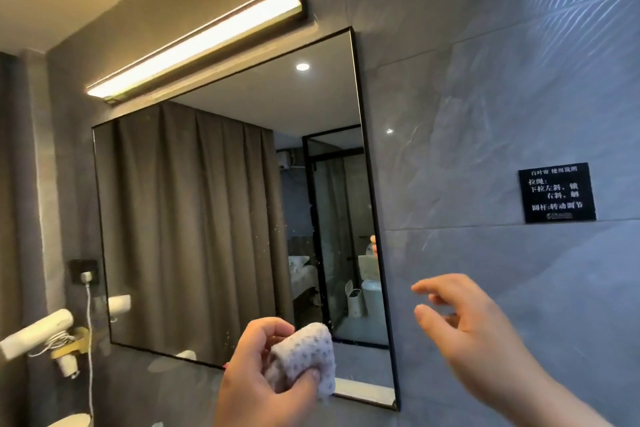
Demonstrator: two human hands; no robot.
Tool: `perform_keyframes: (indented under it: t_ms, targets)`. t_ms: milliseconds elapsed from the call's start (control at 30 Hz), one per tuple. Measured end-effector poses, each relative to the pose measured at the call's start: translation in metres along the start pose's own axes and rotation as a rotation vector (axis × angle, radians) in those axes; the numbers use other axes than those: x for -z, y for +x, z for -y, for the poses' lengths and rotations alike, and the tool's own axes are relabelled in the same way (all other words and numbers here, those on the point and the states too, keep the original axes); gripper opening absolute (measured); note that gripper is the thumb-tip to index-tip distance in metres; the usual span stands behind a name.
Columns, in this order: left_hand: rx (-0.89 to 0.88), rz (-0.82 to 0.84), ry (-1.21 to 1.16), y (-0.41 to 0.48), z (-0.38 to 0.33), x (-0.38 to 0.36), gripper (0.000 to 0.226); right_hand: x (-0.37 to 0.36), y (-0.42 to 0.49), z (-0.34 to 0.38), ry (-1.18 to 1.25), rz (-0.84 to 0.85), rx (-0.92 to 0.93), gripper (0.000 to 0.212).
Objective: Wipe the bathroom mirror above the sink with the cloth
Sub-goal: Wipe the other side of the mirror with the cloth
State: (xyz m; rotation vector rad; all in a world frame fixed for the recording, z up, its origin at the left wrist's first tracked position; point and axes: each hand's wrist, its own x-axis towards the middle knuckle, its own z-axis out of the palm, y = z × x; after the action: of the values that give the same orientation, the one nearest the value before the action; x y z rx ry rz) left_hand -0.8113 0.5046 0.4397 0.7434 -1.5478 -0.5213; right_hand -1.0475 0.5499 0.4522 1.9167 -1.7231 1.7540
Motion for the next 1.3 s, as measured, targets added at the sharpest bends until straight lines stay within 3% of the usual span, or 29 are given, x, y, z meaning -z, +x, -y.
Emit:
perform_keyframes:
  t_ms: [200, 267, 467, 700, 800, 967, 1167, 1300]
  targets:
    - [-0.184, -0.053, 0.152, 0.058, -0.006, 0.016, 0.043, 0.030, 0.156, -0.014, -0.620, -0.330, 0.352, 0.032]
    - [-0.263, -0.063, 0.160, 0.079, -0.007, 0.017, 0.046, 0.038, 0.200, -0.010, -0.763, -0.412, 0.413, 0.044]
    - [-0.341, -0.177, 0.153, 0.150, -0.010, -0.002, 0.034, 0.040, 0.255, -0.020, -1.104, -0.360, 0.423, 0.071]
    - [-0.467, -0.346, 0.315, 0.241, -0.016, -0.056, 0.035, 0.038, 0.258, -0.027, -1.153, -0.389, 0.464, 0.071]
    - [-0.527, -0.426, 0.323, 0.285, -0.035, -0.082, 0.024, 0.038, 0.259, -0.027, -1.168, -0.402, 0.468, 0.071]
    - [-0.628, -0.326, 0.419, 0.328, -0.055, -0.121, 0.017, 0.038, 0.259, -0.028, -1.196, -0.415, 0.475, 0.070]
    - [-0.797, -0.267, 0.322, 0.317, -0.045, -0.129, 0.019, 0.038, 0.259, -0.029, -1.202, -0.424, 0.487, 0.068]
    - [-0.841, -0.339, 0.547, 0.326, -0.037, -0.122, 0.020, 0.038, 0.259, -0.029, -1.191, -0.430, 0.499, 0.067]
